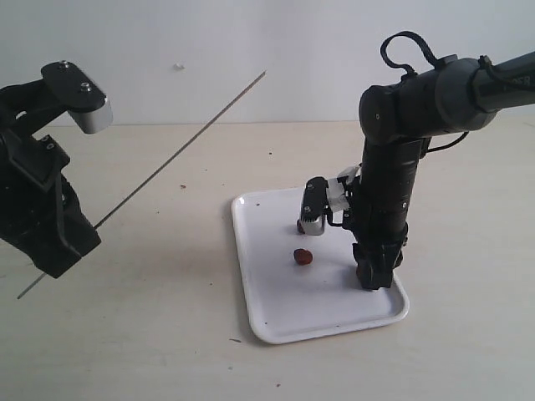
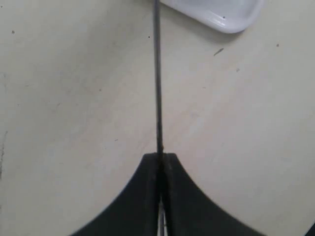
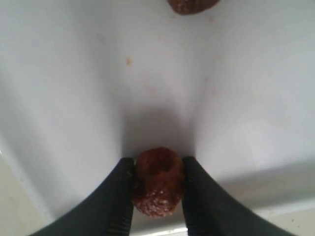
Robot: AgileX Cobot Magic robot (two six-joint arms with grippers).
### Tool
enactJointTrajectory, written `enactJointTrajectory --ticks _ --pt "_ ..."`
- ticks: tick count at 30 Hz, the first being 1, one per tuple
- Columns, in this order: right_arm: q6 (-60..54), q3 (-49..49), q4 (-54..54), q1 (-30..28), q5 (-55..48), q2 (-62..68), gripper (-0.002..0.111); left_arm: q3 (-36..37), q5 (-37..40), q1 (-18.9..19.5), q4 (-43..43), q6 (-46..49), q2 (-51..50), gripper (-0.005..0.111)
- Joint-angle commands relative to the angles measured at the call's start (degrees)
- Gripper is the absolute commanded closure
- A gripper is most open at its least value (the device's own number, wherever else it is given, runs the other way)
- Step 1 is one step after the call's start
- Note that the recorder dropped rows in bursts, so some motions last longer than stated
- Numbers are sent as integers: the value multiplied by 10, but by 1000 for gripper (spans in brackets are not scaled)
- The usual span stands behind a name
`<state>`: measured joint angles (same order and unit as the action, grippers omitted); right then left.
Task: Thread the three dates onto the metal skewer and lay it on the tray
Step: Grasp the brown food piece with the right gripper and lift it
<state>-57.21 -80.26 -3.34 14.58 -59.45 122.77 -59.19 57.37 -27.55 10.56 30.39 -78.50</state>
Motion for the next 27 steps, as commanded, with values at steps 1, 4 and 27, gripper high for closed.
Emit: enactJointTrajectory --ticks 1,4,27 --pt "8 -1 3 1 -5 6 76 1 -6 3 1 0 6 107" --pt "8 -1 3 1 -4 10 76 1 -6 3 1 0 6 107" --pt "8 -1 -22 1 35 -3 76 1 -7 3 1 3 6 107"
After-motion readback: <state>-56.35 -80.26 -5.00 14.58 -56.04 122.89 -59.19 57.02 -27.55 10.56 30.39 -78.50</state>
